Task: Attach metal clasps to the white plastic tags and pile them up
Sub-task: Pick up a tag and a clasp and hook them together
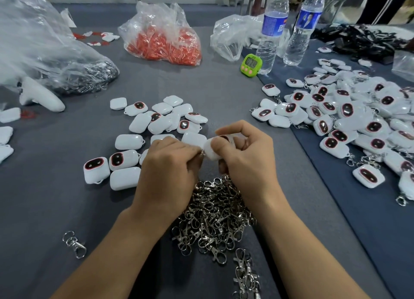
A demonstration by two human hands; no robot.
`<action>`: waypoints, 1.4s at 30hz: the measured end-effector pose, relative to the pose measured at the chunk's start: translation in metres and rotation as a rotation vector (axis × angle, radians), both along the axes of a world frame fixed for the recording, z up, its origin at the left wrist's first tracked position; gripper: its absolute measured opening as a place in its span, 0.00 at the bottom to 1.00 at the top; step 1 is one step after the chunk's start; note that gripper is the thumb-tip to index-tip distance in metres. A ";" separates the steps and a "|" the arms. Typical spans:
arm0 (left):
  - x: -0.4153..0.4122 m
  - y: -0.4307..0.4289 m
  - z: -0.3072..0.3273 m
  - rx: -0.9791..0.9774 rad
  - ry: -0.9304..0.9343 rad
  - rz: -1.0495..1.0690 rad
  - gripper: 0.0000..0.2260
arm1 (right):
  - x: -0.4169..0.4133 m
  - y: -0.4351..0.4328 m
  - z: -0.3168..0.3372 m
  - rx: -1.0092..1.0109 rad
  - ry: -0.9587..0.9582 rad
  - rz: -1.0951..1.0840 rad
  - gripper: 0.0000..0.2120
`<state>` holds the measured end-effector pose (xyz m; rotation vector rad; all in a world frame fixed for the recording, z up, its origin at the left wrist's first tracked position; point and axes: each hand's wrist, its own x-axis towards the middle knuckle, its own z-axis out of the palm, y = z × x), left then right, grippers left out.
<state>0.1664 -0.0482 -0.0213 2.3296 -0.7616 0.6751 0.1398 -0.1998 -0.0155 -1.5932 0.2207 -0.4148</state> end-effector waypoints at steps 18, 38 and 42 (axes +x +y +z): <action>0.002 0.000 0.003 0.019 0.186 -0.052 0.07 | 0.001 -0.001 -0.001 -0.065 0.025 0.045 0.02; -0.002 -0.005 0.006 -0.514 0.559 -0.046 0.04 | 0.000 -0.004 0.009 0.353 0.085 0.136 0.08; -0.004 -0.006 0.005 -0.478 0.494 -0.036 0.08 | 0.000 -0.001 0.008 0.346 0.097 0.164 0.07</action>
